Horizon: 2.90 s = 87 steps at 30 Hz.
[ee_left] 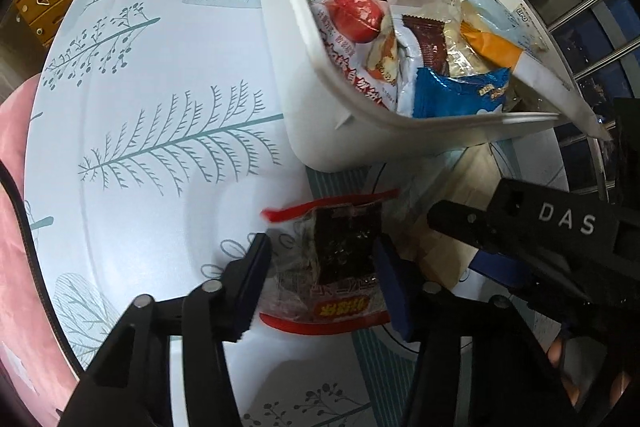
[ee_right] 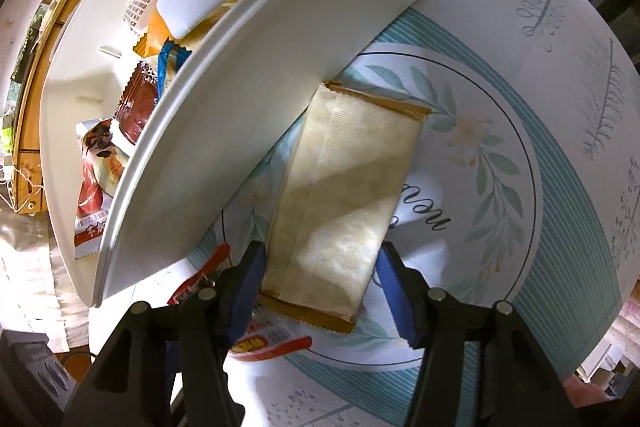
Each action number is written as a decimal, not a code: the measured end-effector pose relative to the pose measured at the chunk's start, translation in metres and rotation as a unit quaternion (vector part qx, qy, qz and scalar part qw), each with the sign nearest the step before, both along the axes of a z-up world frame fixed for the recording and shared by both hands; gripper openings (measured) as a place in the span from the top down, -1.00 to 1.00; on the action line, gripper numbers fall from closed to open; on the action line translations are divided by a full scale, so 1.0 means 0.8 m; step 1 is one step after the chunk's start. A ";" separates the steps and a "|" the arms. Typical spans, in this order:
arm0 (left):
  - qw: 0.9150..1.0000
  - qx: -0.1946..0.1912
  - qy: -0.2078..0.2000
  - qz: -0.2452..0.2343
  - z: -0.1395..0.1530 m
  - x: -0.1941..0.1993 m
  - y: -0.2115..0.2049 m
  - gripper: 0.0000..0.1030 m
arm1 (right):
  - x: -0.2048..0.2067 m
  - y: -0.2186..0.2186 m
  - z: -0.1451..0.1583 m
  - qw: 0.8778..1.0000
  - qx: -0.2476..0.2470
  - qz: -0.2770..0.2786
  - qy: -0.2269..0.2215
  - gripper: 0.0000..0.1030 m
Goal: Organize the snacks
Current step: 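Close the right gripper on the beige cracker while the left closes on the red-strip packet, then lift the cracker with the right gripper over the box while the left lifts the red-strip packet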
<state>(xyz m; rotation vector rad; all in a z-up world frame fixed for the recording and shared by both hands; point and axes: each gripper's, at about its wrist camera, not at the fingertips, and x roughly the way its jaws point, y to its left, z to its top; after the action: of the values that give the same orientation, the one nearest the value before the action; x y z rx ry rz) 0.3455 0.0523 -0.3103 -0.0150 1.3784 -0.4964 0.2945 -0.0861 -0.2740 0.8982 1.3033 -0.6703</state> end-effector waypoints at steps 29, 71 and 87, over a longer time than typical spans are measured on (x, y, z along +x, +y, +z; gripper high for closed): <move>0.999 -0.031 -0.022 0.016 0.027 -0.034 0.059 0.70 | -0.102 -0.058 -0.020 0.992 0.065 -0.082 -0.076 0.38; 0.984 0.051 0.050 0.162 0.006 -0.021 0.112 -0.17 | -0.037 -0.011 -0.012 0.994 -0.098 -0.047 0.003 -0.16; 0.982 0.053 0.041 0.178 0.000 -0.023 0.087 0.19 | -0.005 0.023 -0.023 0.989 -0.139 0.028 0.029 -0.13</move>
<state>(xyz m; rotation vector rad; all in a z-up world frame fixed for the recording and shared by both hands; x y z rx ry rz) 0.3271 0.1218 -0.3100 -0.1951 1.4425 -0.1233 0.2903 -0.0679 -0.2923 0.6172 1.2441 -0.8171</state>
